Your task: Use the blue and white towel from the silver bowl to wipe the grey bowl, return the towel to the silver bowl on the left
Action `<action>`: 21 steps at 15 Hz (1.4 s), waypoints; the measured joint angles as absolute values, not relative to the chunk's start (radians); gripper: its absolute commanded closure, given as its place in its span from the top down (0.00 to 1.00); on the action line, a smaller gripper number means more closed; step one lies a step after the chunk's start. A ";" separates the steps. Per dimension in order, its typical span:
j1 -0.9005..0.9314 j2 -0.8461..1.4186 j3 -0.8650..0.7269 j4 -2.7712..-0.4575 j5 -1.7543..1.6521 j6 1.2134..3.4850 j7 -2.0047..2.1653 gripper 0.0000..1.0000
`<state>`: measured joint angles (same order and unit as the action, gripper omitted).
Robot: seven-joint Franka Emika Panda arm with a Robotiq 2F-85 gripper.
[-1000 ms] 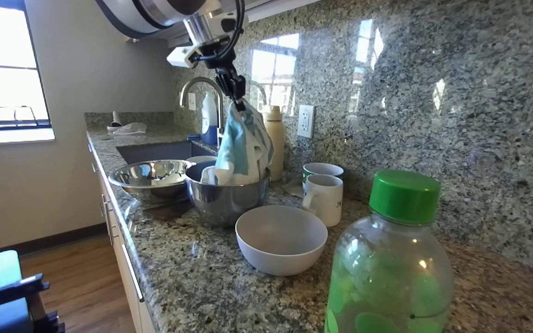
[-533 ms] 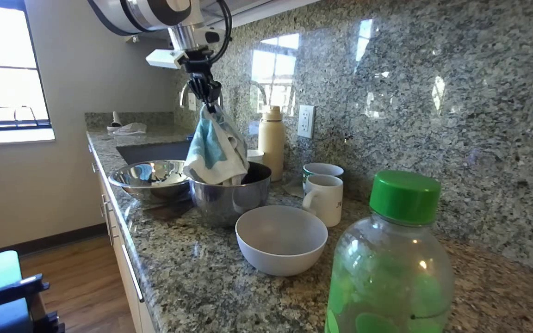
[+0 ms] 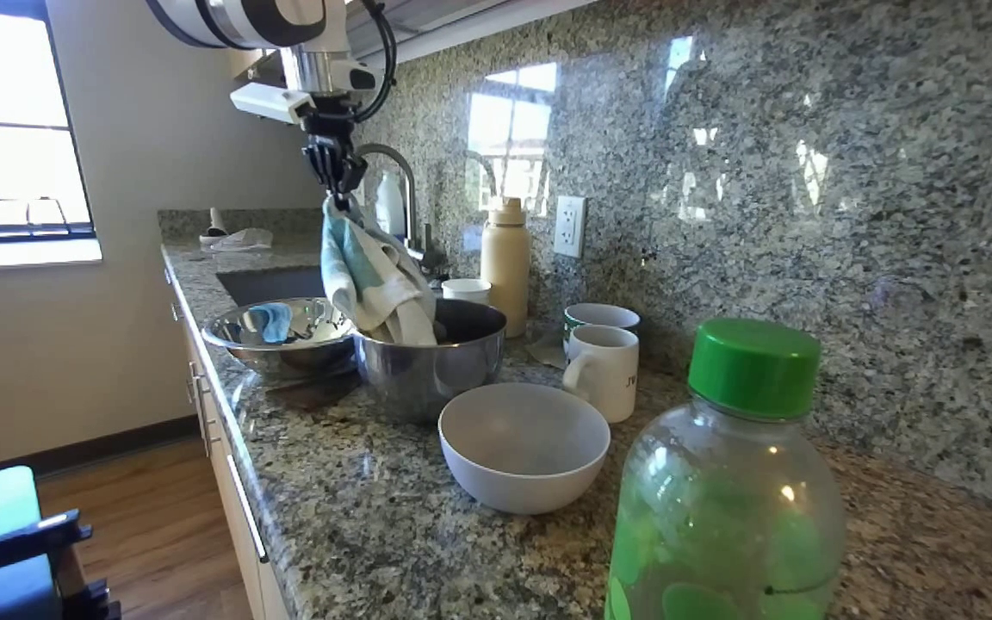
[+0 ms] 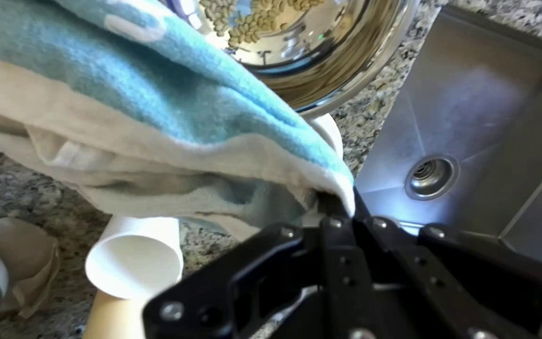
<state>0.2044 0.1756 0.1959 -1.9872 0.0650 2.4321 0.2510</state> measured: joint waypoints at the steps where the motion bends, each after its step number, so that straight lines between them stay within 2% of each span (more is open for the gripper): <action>1: 0.211 0.182 0.204 -1.982 0.084 2.423 0.244 0.01; 21: 0.215 0.442 0.202 -1.914 0.225 2.368 0.180 0.01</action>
